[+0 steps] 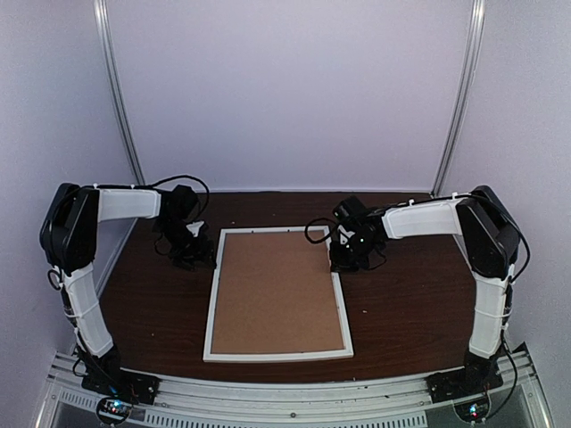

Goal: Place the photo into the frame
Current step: Press the fastener onto the backboard.

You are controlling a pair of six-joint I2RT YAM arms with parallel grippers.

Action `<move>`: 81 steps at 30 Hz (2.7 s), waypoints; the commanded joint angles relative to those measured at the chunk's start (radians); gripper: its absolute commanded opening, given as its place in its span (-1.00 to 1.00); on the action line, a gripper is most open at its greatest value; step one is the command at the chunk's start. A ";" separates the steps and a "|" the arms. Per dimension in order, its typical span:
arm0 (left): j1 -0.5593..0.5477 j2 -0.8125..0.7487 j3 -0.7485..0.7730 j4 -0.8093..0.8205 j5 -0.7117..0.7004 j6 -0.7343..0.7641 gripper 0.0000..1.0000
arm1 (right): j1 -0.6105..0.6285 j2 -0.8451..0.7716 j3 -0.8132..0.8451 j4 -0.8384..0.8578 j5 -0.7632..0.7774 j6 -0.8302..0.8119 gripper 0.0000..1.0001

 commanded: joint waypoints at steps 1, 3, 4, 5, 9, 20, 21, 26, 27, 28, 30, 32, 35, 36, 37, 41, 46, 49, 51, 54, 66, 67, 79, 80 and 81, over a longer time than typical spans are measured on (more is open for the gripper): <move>-0.019 -0.017 -0.023 -0.007 -0.010 -0.005 0.45 | -0.006 -0.020 -0.025 -0.017 0.037 0.013 -1.00; -0.025 -0.018 -0.031 -0.012 -0.025 -0.019 0.45 | -0.007 -0.019 -0.024 -0.015 0.035 0.015 -1.00; -0.028 -0.019 -0.035 -0.014 -0.032 -0.024 0.45 | -0.006 -0.018 -0.026 -0.015 0.035 0.016 -1.00; -0.031 -0.023 -0.042 -0.014 -0.041 -0.028 0.45 | -0.005 -0.018 -0.026 -0.014 0.034 0.018 -1.00; -0.043 -0.031 -0.060 -0.016 -0.064 -0.029 0.45 | -0.006 -0.016 -0.026 -0.012 0.032 0.019 -1.00; -0.071 -0.011 -0.057 -0.016 -0.086 -0.025 0.45 | -0.007 -0.013 -0.042 0.004 0.019 0.031 -1.00; -0.074 -0.010 -0.056 -0.016 -0.087 -0.025 0.45 | -0.007 -0.014 -0.043 0.004 0.019 0.031 -1.00; -0.090 0.012 -0.050 -0.016 -0.086 -0.028 0.45 | -0.007 -0.012 -0.044 0.005 0.018 0.031 -1.00; -0.093 0.017 -0.046 -0.016 -0.085 -0.030 0.45 | -0.007 -0.012 -0.044 0.005 0.018 0.031 -1.00; -0.098 0.020 -0.044 -0.016 -0.086 -0.030 0.45 | -0.007 -0.013 -0.045 0.005 0.019 0.032 -1.00; -0.104 0.024 -0.040 -0.016 -0.089 -0.031 0.45 | -0.007 -0.015 -0.049 0.005 0.020 0.032 -1.00; -0.108 0.027 -0.040 -0.016 -0.093 -0.033 0.45 | -0.007 -0.017 -0.054 0.008 0.022 0.033 -1.00; -0.115 0.033 -0.041 -0.017 -0.099 -0.035 0.44 | -0.007 -0.017 -0.057 0.010 0.020 0.033 -1.00; -0.120 0.036 -0.041 -0.016 -0.101 -0.036 0.44 | -0.007 -0.017 -0.058 0.010 0.019 0.034 -1.00; -0.128 0.038 -0.040 -0.016 -0.107 -0.035 0.44 | -0.007 -0.018 -0.058 0.011 0.020 0.035 -1.00; -0.148 0.053 -0.040 -0.015 -0.115 -0.046 0.44 | -0.008 -0.014 -0.062 0.017 0.017 0.035 -1.00; -0.164 0.065 -0.047 -0.009 -0.116 -0.051 0.44 | -0.007 -0.009 -0.066 0.021 0.012 0.039 -1.00; -0.173 0.069 -0.049 -0.003 -0.112 -0.057 0.44 | -0.007 -0.011 -0.067 0.021 0.014 0.040 -1.00; -0.182 0.071 -0.049 0.000 -0.110 -0.059 0.45 | -0.007 -0.011 -0.069 0.022 0.014 0.040 -1.00; -0.197 0.077 -0.046 0.005 -0.105 -0.066 0.44 | -0.007 -0.011 -0.071 0.022 0.013 0.038 -1.00; -0.227 0.072 -0.050 0.010 -0.112 -0.079 0.44 | -0.007 -0.011 -0.087 0.034 0.008 0.044 -1.00; -0.227 0.060 -0.049 0.011 -0.115 -0.080 0.44 | -0.007 -0.011 -0.089 0.037 0.008 0.045 -1.00; -0.227 -0.174 -0.114 -0.017 -0.134 -0.075 0.57 | -0.007 -0.015 -0.112 0.054 0.000 0.048 -1.00; -0.227 -0.193 -0.130 -0.025 -0.136 -0.074 0.57 | -0.007 -0.015 -0.112 0.056 0.000 0.049 -1.00; -0.227 -0.211 -0.149 -0.031 -0.139 -0.074 0.57 | -0.008 -0.015 -0.114 0.056 -0.001 0.049 -1.00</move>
